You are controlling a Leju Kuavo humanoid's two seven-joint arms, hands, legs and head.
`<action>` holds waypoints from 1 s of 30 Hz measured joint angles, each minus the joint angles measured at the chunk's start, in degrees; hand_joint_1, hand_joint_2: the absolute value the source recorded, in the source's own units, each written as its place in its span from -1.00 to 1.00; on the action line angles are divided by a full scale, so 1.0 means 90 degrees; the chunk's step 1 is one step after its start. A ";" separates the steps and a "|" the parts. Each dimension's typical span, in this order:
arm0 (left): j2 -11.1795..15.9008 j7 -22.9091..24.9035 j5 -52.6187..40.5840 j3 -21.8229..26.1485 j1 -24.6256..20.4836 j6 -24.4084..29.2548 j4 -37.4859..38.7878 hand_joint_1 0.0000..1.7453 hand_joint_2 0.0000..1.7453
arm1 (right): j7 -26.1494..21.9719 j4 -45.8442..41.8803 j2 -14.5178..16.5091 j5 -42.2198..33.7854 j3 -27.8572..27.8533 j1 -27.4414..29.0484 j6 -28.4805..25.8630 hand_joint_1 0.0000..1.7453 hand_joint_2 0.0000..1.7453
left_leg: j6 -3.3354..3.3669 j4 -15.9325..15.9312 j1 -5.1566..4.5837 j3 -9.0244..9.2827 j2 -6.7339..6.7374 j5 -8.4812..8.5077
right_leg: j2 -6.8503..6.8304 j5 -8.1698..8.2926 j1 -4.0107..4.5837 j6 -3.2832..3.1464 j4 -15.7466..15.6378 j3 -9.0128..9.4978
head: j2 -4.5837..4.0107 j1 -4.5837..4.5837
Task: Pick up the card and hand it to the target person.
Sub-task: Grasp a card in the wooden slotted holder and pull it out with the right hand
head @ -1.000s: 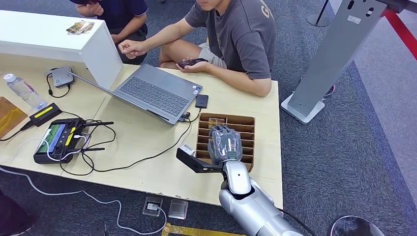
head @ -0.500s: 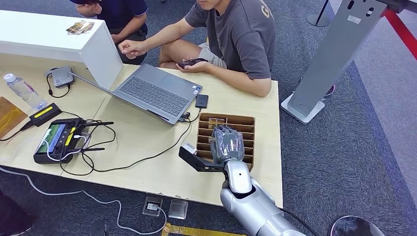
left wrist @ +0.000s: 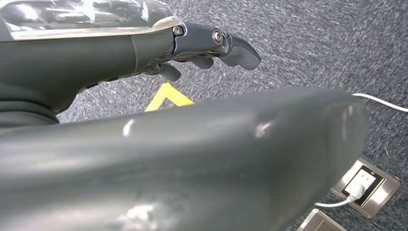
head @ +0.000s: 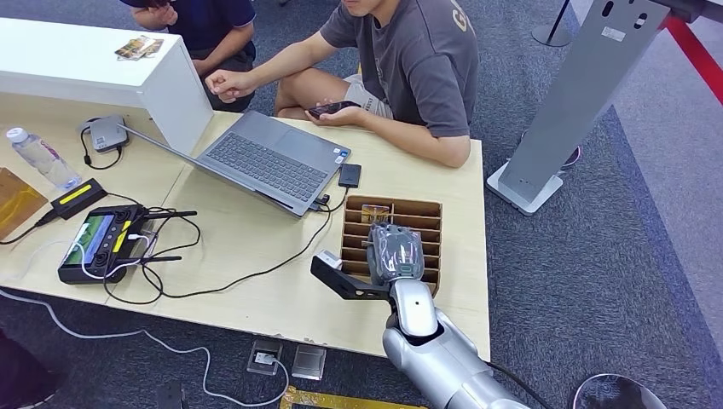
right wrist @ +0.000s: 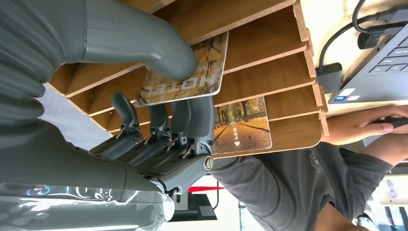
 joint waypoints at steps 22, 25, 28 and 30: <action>0.0001 -0.0067 -0.0005 0.0000 0.0009 -0.0094 0.0000 -1.00 -1.00 | 0.0111 -0.1294 -0.0363 -0.0245 -0.0196 0.0152 0.0120 0.74 1.00 | 0.0000 0.0003 0.0000 -0.0001 0.0000 0.0000 | 0.0000 0.0000 0.0000 0.0000 0.0000 -0.0002 | 0.0000 -0.0002; 0.0002 -0.0068 -0.0005 0.0001 0.0018 -0.0140 0.0000 -1.00 -1.00 | 0.0209 -0.1904 -0.0556 -0.0246 -0.0326 0.0195 0.0266 0.80 1.00 | 0.0000 0.0005 0.0000 0.0000 0.0001 0.0000 | 0.0001 0.0002 0.0000 -0.0001 0.0000 -0.0001 | 0.0000 -0.0001; 0.0002 -0.0081 0.0002 0.0002 0.0025 -0.0163 0.0000 -1.00 -1.00 | 0.0310 -0.2546 -0.0768 -0.0229 -0.0468 0.0250 0.0408 0.80 1.00 | 0.0000 0.0007 0.0000 0.0000 0.0001 0.0000 | 0.0001 0.0002 0.0000 -0.0001 0.0000 -0.0002 | 0.0000 0.0000; 0.0002 -0.0093 0.0009 0.0002 0.0029 -0.0167 0.0000 -1.00 -1.00 | 0.0377 -0.2976 -0.0905 -0.0214 -0.0565 0.0290 0.0502 0.78 1.00 | 0.0000 0.0008 0.0000 -0.0001 0.0001 0.0000 | 0.0001 0.0002 0.0000 -0.0001 0.0000 -0.0002 | 0.0000 -0.0001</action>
